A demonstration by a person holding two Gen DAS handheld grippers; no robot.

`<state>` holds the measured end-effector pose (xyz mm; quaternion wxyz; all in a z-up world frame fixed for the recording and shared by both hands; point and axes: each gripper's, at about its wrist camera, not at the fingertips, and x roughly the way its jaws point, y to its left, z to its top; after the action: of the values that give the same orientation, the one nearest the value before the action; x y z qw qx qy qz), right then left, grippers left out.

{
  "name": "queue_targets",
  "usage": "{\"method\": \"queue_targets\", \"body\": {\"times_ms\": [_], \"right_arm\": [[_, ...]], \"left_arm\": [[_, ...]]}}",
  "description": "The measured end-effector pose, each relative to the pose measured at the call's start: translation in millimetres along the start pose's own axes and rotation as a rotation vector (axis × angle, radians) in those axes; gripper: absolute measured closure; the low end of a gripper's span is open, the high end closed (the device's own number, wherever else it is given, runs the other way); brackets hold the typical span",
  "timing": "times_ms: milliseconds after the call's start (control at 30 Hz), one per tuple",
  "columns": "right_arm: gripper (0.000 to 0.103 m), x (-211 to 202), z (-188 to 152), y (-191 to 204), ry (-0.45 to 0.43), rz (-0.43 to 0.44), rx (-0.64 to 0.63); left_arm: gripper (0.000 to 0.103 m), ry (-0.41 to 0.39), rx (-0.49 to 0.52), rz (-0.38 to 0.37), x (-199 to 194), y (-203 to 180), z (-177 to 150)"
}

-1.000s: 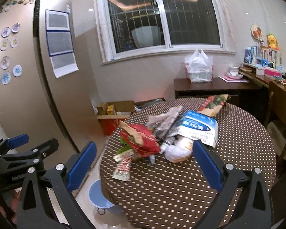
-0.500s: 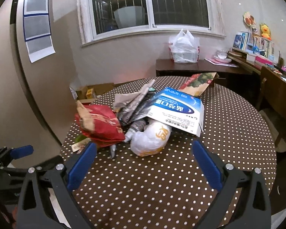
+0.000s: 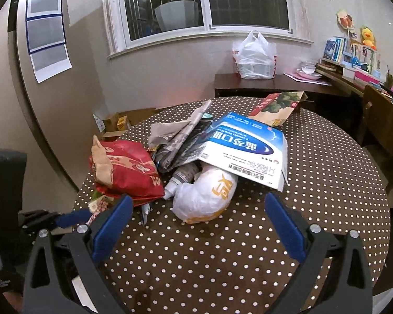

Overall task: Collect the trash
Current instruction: 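Grasp the tomato sauce packet with left gripper while right grasps red snack bag, then carry both items over the blue bucket and open both grippers to drop them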

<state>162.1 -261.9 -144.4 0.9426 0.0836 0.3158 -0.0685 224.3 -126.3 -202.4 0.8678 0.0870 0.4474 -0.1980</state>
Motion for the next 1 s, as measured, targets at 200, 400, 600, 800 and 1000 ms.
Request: {"method": "queue_targets", "body": {"times_ms": [200, 400, 600, 800, 1000], "right_arm": [[0.005, 0, 6, 15, -0.009, 0.047, -0.023], [0.016, 4, 12, 47, -0.003, 0.135, -0.092], [0.028, 33, 24, 86, 0.028, 0.116, -0.234], [0.053, 61, 27, 95, 0.105, 0.095, -0.302], [0.065, 39, 43, 82, 0.051, 0.112, -0.248]], "left_arm": [[0.078, -0.036, -0.050, -0.072, -18, 18, -6], [0.078, -0.112, -0.116, -0.086, -52, 49, -11], [0.078, -0.152, -0.163, -0.065, -69, 72, -11], [0.078, -0.173, -0.180, -0.073, -79, 89, -14], [0.078, -0.207, -0.196, -0.088, -88, 98, -12]]}}
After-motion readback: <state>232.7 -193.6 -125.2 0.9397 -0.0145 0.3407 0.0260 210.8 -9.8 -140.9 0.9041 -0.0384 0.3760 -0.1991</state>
